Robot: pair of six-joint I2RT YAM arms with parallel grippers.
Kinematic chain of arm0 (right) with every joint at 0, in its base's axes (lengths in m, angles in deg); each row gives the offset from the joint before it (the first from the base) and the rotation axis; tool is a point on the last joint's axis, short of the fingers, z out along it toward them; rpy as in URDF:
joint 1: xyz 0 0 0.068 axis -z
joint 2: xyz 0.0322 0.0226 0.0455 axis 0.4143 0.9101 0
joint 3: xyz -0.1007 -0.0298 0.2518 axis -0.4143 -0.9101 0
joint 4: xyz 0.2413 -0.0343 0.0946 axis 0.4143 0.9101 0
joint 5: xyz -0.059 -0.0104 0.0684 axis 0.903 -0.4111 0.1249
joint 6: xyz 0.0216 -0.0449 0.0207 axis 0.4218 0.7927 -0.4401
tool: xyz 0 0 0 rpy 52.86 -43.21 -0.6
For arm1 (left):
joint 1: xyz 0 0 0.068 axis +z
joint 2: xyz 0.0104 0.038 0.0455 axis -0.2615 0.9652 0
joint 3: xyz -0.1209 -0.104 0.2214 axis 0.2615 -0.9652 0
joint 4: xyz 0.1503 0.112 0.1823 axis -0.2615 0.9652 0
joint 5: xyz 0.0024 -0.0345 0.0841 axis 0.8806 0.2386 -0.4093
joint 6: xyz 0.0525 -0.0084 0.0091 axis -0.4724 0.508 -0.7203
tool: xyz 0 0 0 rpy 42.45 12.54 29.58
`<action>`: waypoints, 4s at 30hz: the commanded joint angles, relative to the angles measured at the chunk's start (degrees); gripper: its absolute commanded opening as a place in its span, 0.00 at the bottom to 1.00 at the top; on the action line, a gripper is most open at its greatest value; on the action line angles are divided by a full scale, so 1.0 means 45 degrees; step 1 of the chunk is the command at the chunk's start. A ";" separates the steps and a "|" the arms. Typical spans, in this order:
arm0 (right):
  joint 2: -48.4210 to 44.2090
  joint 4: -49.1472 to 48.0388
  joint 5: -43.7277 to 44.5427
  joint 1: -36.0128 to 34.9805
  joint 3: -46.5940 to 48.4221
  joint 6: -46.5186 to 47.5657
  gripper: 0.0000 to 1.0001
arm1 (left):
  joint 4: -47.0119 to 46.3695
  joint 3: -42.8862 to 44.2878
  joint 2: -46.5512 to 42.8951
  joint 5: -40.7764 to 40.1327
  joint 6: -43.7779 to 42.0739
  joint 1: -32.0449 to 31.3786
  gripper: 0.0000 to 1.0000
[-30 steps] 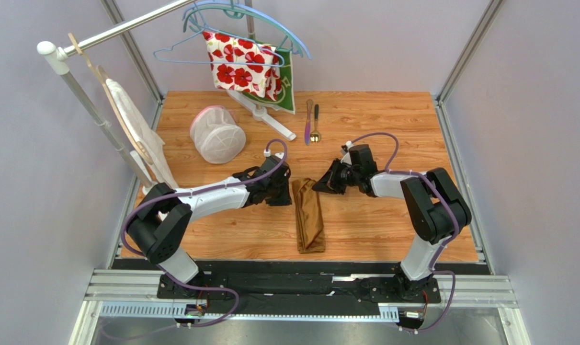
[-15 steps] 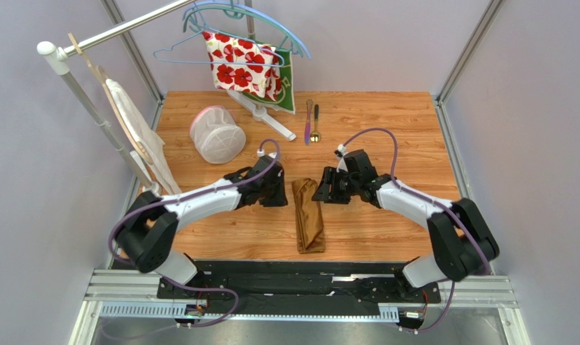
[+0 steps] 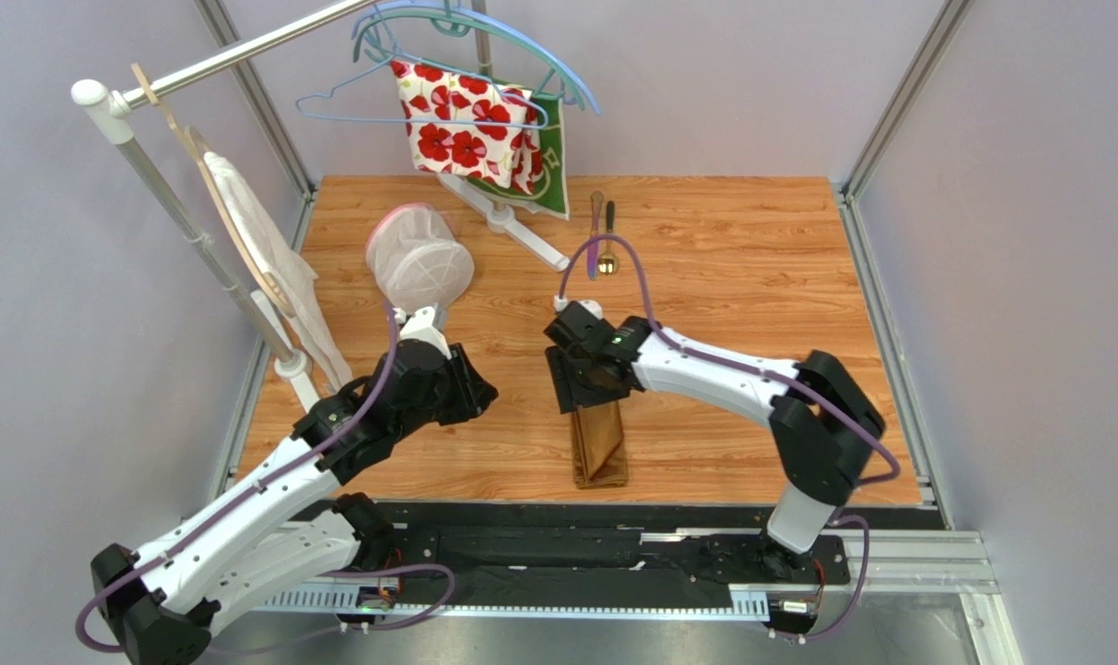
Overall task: Fold the napkin into a case and place the utensils inside
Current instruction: Grasp the top corner of the smaller rectangle folded napkin from the folded napkin, then pick up the smaller rectangle-folded napkin from the center of the board, then turn over the smaller rectangle-folded napkin at the center of the board, then rotate the smaller rectangle-folded napkin at the center of the board.
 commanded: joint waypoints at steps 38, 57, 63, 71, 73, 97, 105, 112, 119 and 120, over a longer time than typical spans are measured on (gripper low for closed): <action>0.3223 0.1921 0.3117 -0.2060 0.2554 -0.1842 0.00 | 0.1314 0.0142 -0.1429 0.0382 -0.0315 0.0030 0.36; -0.1666 -1.3034 -0.6060 0.2626 -0.5233 -0.6190 0.00 | 0.1334 0.0533 -0.0609 -0.0068 -0.0432 0.0050 0.36; -0.0101 -1.8544 -0.7176 0.3388 -0.7091 -0.8011 0.00 | 0.0924 0.0670 0.0094 0.0147 -0.0608 0.0050 0.36; 0.0546 -2.2761 -0.7489 0.4286 -1.0155 -0.9008 0.00 | 0.0416 0.0807 0.0758 0.0382 -0.0823 0.0050 0.36; 0.0546 -2.3410 -0.7741 0.4540 -1.0589 -0.9068 0.00 | 0.0260 0.0787 0.0856 0.0421 -0.0842 0.0050 0.36; -0.3097 -1.7621 -0.8058 0.6807 -1.4188 -0.7300 0.46 | -0.3584 0.0982 0.4407 0.4071 -0.2169 -0.0184 0.35; -1.0451 -0.4003 -0.3564 0.7157 -0.9345 -0.1944 0.66 | -0.5677 0.1373 0.6909 0.5479 -0.1567 -0.1199 0.30; -0.6278 -0.4269 -0.5690 0.7003 -0.5730 -0.0396 0.55 | -0.6497 0.1510 0.8238 0.5012 -0.0805 -0.2157 0.25; -0.2995 -0.5306 -0.7137 0.6222 -0.3755 -0.0357 0.33 | -0.6831 0.1100 0.8493 0.4426 -0.0198 -0.2587 0.22; -0.2719 -0.5404 -0.7235 0.6086 -0.3677 -0.0357 0.32 | -0.6792 0.1061 0.8493 0.4386 -0.0198 -0.2587 0.22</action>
